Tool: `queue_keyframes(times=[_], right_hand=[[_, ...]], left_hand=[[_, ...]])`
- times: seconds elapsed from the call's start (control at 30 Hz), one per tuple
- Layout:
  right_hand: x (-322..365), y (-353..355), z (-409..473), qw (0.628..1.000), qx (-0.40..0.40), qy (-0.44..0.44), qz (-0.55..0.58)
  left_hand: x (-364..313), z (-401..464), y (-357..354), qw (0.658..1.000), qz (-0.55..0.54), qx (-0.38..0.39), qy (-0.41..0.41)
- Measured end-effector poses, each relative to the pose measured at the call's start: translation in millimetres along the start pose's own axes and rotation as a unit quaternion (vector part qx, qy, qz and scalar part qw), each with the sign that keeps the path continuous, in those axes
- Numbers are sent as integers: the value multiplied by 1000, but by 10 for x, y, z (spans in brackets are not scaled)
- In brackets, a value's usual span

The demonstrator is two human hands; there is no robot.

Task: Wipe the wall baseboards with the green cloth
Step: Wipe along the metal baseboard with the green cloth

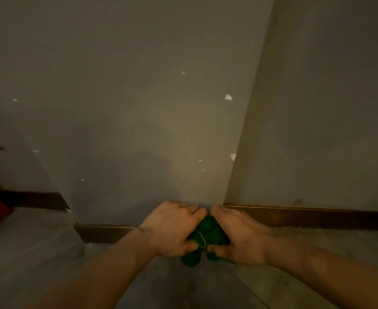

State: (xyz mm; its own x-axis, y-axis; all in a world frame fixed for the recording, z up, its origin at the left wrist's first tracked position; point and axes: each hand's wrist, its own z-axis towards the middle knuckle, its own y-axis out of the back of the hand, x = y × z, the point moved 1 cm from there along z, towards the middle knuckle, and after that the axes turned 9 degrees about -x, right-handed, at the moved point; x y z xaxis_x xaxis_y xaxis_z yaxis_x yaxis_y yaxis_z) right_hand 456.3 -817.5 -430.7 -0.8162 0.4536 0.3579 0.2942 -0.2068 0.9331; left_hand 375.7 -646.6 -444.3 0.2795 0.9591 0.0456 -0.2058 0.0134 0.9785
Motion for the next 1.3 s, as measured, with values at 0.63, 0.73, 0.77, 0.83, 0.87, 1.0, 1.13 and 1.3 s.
queue_keyframes(times=[0.63,0.73,0.77,0.83,0.87,1.0,1.13,1.3], right_hand=[[2644,-800,2014,991,-52,111,54],[2925,-1252,2284,990,-37,113,69],[3001,-1398,2368,990,-34,114,74],[3121,-1664,2513,989,-29,115,84],[3181,-1810,2585,989,-25,113,88],[3290,-2254,2715,987,-19,106,116],[3317,-2619,2823,982,26,71,170],[3254,-2935,2932,982,49,48,176]], left_hand=[[2353,-2450,896,990,12,-36,137],[2609,-2932,631,979,-11,-55,196],[2681,-3072,533,975,-18,-62,213],[2817,-3302,335,965,-40,-68,251],[2886,-3421,215,958,-57,-67,273],[3026,-3701,-201,934,-108,-76,332],[3125,-3864,-563,914,-136,-79,373],[3200,-3901,-873,889,-195,-89,406]])
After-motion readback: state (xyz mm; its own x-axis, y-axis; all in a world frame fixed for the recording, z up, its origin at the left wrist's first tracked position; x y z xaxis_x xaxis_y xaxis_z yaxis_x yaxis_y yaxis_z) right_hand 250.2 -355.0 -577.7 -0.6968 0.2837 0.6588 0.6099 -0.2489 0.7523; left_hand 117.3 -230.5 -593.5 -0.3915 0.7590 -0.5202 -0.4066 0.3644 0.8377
